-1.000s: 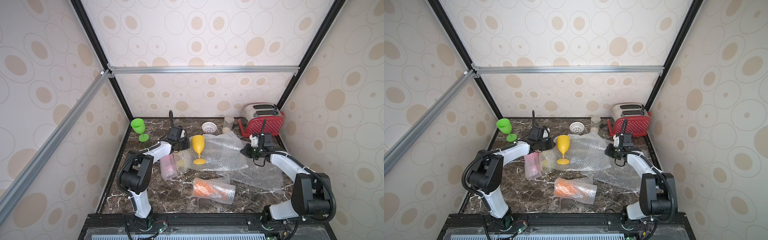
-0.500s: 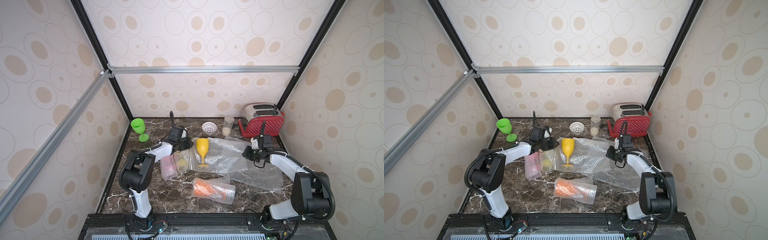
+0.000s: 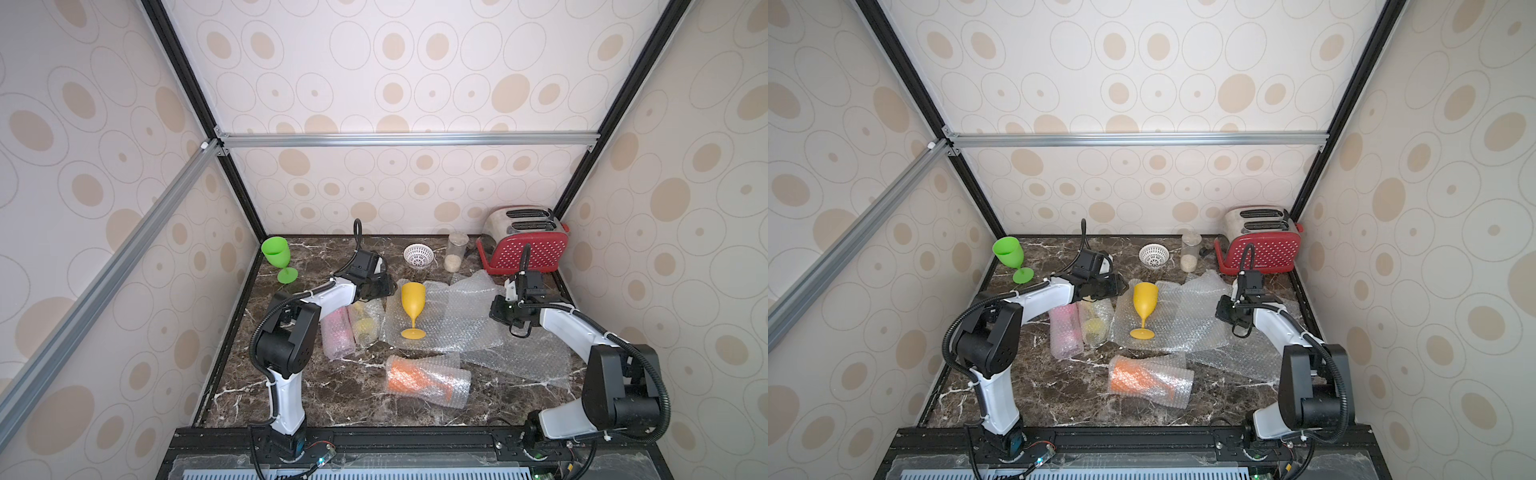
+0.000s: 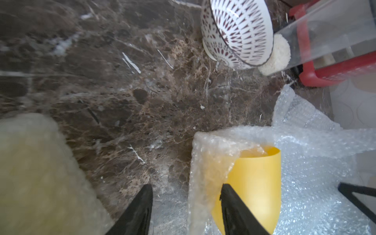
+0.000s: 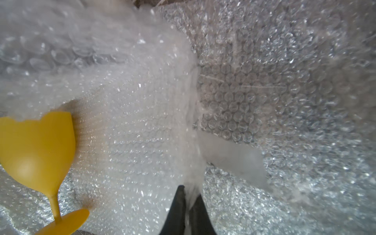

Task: Unpack wine glasses from bubble wrap
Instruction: Unwrap the bubble wrap at the center of the board, then pick up the wine glass from the bubble wrap.

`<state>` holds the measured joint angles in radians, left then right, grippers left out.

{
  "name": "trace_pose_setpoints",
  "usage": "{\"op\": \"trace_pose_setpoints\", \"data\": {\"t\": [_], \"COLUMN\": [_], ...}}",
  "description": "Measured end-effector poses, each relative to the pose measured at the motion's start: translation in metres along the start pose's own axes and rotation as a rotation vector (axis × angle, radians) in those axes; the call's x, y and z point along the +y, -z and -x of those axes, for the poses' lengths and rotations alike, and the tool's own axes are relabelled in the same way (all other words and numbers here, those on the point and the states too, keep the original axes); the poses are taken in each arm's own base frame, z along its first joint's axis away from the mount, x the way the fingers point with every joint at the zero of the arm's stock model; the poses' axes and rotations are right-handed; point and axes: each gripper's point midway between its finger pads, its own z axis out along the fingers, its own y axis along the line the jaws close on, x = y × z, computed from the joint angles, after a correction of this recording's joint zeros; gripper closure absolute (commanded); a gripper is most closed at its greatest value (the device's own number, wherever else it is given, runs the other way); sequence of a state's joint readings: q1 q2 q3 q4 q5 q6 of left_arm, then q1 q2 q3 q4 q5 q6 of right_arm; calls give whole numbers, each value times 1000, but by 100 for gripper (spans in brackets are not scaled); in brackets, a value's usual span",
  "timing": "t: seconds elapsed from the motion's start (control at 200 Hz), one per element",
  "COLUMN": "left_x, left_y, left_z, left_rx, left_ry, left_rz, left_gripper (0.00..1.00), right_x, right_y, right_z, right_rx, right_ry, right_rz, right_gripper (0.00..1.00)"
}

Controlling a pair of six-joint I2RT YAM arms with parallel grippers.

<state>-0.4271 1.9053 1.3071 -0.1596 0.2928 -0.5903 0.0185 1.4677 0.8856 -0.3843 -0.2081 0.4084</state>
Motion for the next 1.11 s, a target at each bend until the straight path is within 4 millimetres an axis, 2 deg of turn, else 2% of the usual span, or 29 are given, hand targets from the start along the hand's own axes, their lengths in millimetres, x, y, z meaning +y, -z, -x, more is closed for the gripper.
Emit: {"op": "trace_pose_setpoints", "data": {"t": [0.14, 0.225, 0.285, 0.425, 0.545, 0.675, 0.765, 0.92, 1.105], "left_x": [-6, -20, -33, -73, -95, -100, -100, -94, -77], "left_y": [20, 33, 39, 43, 37, 27, 20, 11, -8], "left_z": [9, 11, 8, -11, -44, -78, -92, -105, -119], "left_rx": [-25, -34, -33, 10, 83, 165, 200, 228, 267], "left_ry": [-32, -53, -69, -106, -120, -120, -126, -128, -121], "left_rz": [32, 14, -17, -133, -201, -218, -211, -186, -132], "left_gripper": [43, 42, 42, 43, 44, 45, 46, 47, 50], "right_x": [-1, 0, 0, 1, 1, -2, -2, 0, 2], "right_y": [3, 6, 9, 13, 12, 8, 7, 7, 7], "right_z": [-1, -1, -1, -1, -3, -11, -13, -13, -13], "right_rx": [-1, -5, -7, -14, -12, 8, 10, 11, 6], "right_ry": [7, 14, 17, 19, 16, 11, 8, 7, 7], "right_rz": [-6, -6, -5, -1, 5, 3, 7, 20, 32], "right_gripper": [77, 71, 70, 70, 70, 70, 70, 70, 70]}}
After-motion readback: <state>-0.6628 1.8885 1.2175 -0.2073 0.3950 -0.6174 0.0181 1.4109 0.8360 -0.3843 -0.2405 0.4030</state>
